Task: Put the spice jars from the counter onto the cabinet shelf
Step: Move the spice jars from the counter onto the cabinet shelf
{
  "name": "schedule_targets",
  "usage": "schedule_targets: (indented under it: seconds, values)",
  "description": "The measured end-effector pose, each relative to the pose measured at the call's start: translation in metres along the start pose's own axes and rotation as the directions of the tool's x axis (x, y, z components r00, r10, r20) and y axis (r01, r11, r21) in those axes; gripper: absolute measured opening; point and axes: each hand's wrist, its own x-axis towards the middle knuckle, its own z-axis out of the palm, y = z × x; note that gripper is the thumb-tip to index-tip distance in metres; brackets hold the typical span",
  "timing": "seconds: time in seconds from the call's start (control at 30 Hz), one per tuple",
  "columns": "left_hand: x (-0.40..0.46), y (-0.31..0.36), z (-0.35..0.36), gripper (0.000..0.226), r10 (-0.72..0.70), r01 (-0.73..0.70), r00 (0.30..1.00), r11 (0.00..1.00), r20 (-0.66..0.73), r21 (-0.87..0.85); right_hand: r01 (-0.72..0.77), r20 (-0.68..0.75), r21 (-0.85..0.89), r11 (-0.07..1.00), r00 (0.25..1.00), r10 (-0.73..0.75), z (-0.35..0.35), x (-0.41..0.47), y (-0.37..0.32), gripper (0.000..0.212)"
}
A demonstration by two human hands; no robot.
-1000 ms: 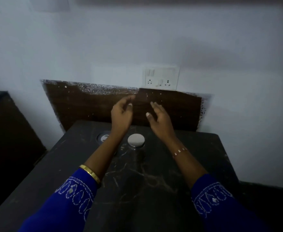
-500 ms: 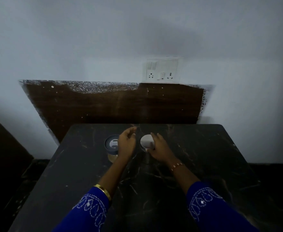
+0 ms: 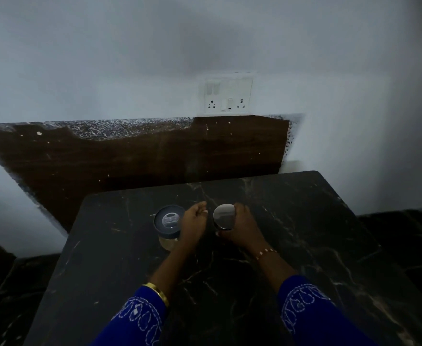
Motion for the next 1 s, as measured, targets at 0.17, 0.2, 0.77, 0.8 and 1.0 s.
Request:
schedule_targets:
  seconds: [0.17, 0.2, 0.77, 0.8, 1.0]
  values:
    - [-0.009, -0.009, 0.003, 0.037, -0.059, 0.061, 0.996, 0.998, 0.063, -0.024, -0.065, -0.079, 0.312, 0.948, 0.992, 0.094, 0.006, -0.024, 0.005, 0.084]
    - [-0.012, -0.008, 0.003, 0.037, -0.069, 0.072, 0.996, 0.997, 0.064, -0.038, -0.077, -0.091, 0.367, 0.927, 0.989, 0.118, 0.005, -0.028, 0.004, 0.085]
    - [-0.084, 0.094, 0.021, 0.031, 0.093, 0.209, 0.902, 0.76, 0.421, -0.615, 0.257, -0.293, 0.848, 0.464, 0.956, 0.007, -0.116, -0.063, -0.042, 0.021]
    - [-0.086, 0.097, 0.027, 0.029, 0.107, 0.157, 0.922, 0.774, 0.371, -0.613, 0.261, -0.328, 0.811, 0.524, 0.944, 0.038, -0.121, -0.064, -0.042, 0.018]
    - [-0.09, 0.112, 0.051, 0.038, 0.211, -0.215, 0.975, 0.855, -0.062, -0.472, 0.222, -0.282, 0.742, 0.633, 0.959, -0.006, -0.136, -0.073, -0.036, 0.031]
